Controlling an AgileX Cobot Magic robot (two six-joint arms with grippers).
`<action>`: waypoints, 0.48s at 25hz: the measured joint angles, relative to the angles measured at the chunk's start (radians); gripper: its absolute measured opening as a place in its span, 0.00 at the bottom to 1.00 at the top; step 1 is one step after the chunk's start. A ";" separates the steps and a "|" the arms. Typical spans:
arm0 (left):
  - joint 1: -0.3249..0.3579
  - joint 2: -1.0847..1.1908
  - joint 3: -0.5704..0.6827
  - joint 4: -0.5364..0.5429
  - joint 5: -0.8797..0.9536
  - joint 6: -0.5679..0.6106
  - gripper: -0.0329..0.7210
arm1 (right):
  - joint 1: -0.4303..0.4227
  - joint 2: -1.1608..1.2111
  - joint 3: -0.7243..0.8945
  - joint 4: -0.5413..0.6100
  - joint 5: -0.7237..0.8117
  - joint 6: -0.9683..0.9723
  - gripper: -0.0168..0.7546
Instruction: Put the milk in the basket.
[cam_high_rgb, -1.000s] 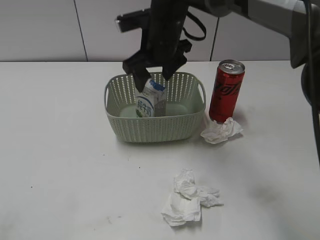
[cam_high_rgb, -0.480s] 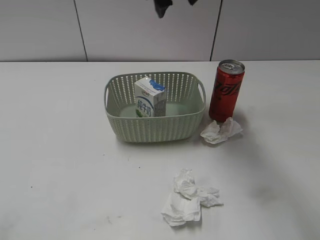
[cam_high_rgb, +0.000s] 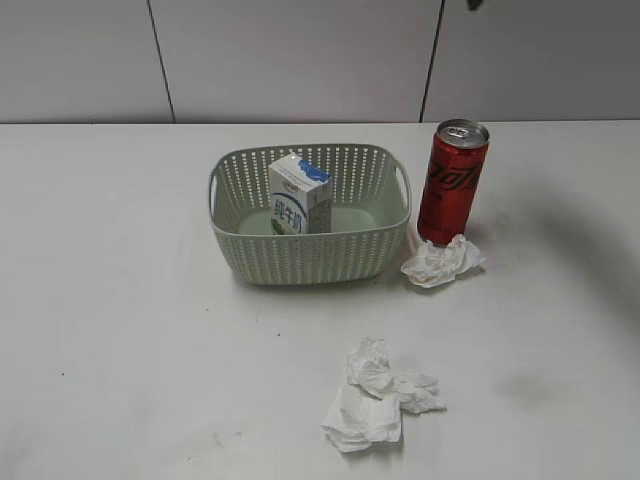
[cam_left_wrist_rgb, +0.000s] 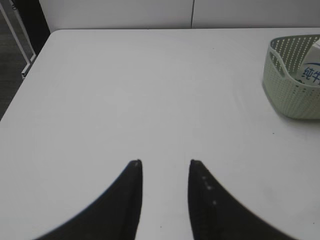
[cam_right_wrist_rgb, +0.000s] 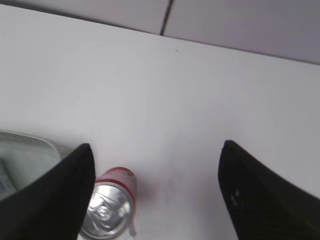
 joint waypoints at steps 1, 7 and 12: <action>0.000 0.000 0.000 0.000 0.000 0.000 0.35 | -0.020 -0.023 0.036 0.001 0.000 -0.001 0.79; 0.000 0.000 0.000 0.000 0.000 0.000 0.35 | -0.082 -0.183 0.346 0.001 0.002 -0.052 0.79; 0.000 0.000 0.000 0.000 0.000 0.000 0.35 | -0.082 -0.348 0.598 0.001 -0.001 -0.068 0.79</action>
